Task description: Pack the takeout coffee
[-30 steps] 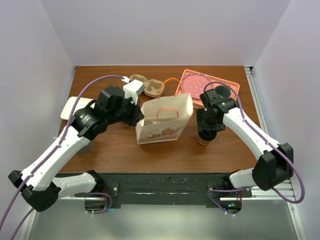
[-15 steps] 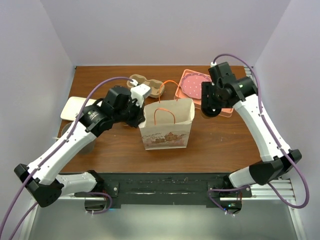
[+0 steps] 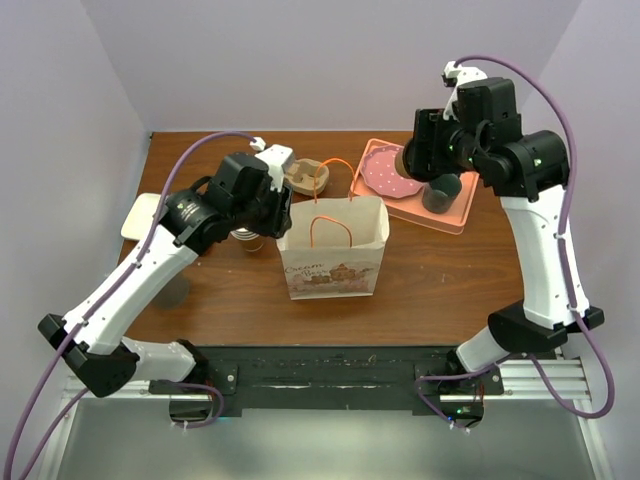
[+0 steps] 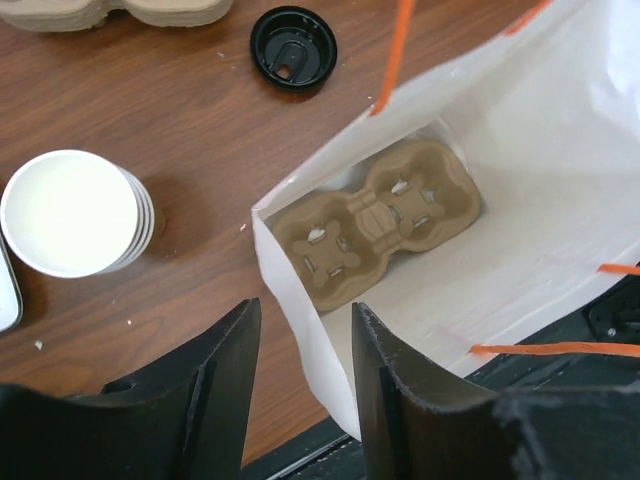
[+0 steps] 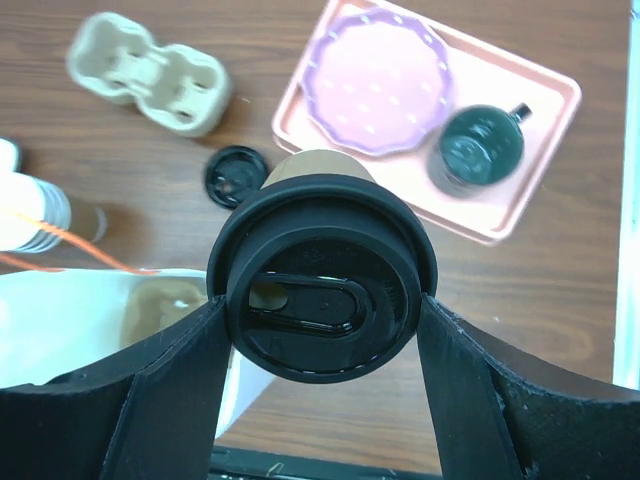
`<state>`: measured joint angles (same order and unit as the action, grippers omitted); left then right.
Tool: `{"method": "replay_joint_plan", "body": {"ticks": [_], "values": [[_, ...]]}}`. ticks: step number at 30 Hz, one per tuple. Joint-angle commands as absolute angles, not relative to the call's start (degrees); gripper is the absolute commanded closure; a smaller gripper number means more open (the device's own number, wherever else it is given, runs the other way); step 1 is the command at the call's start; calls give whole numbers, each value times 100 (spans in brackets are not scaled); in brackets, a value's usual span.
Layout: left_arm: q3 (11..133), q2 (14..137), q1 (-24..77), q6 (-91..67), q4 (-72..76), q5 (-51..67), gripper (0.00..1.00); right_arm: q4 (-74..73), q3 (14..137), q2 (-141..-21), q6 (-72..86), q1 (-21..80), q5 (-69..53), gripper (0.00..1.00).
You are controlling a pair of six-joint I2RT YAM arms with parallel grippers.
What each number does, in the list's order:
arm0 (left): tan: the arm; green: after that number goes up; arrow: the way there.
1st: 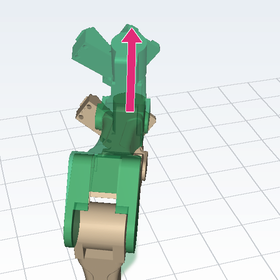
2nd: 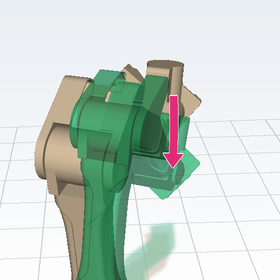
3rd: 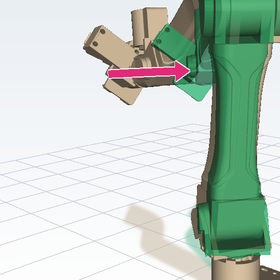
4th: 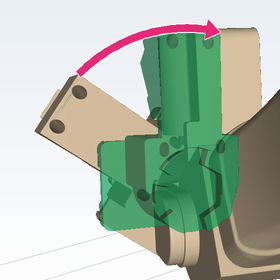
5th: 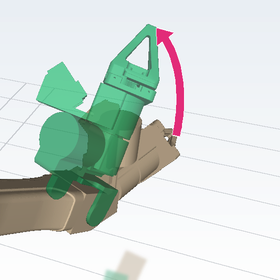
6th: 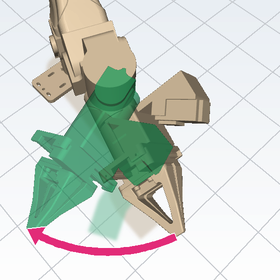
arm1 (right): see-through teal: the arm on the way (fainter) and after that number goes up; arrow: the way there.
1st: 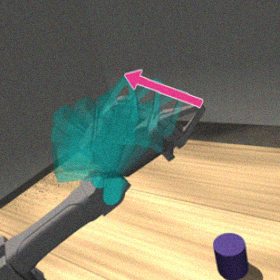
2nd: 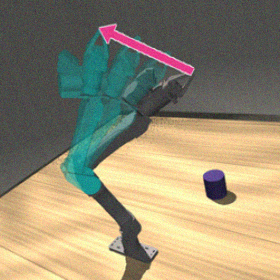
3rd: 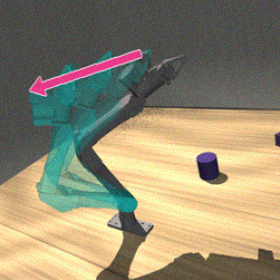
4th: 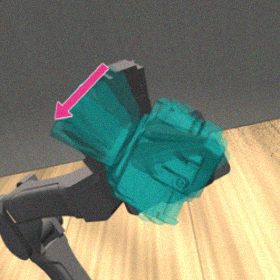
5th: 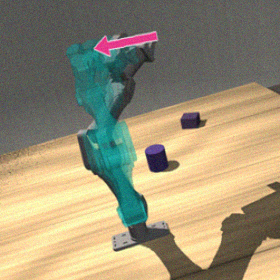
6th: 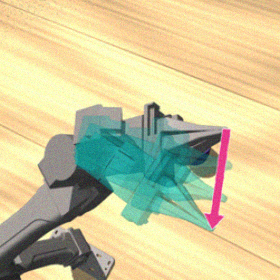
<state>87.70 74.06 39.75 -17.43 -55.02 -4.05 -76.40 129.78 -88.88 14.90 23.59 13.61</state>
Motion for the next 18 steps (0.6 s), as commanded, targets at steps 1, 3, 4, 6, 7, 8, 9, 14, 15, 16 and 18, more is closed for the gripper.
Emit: {"method": "replay_joint_plan", "body": {"ticks": [1,3,4,6,7,8,9,14,15,16,18], "values": [[9088,7435,3938,-2250,-5818,-782,53,-8018,13570,-8755,1038,2347,214,66],[9079,7488,3946,-2250,-5871,-834,52,-7718,13396,-8614,1002,2364,-104,68],[9070,7506,3938,-2250,-5880,-844,52,-7404,13281,-8526,967,2364,-279,69],[9027,7567,3929,-2268,-5862,-783,53,-6911,12835,-8201,932,2364,-552,69],[9026,7576,3937,-2268,-5845,-747,54,-6778,12710,-8113,897,2356,-806,70],[9035,7594,3929,-2285,-5801,-738,59,-6655,12587,-7912,879,2355,-956,70],[9044,7602,3911,-2285,-5766,-669,63,-6401,12308,-7814,853,2364,-1115,69],[8886,7489,3744,-1891,-4915,-335,100,-5740,11409,-7252,712,2583,-2091,74],[8764,7375,3683,-1777,-4696,-221,100,-5652,11243,-7207,729,2741,-2144,74],[8667,7313,3639,-1680,-4476,-176,100,-5625,11198,-7216,721,2873,-2145,73],[8343,7138,3516,-1468,-3895,-27,100,-5616,11119,-7286,703,3380,-1934,74]]}}
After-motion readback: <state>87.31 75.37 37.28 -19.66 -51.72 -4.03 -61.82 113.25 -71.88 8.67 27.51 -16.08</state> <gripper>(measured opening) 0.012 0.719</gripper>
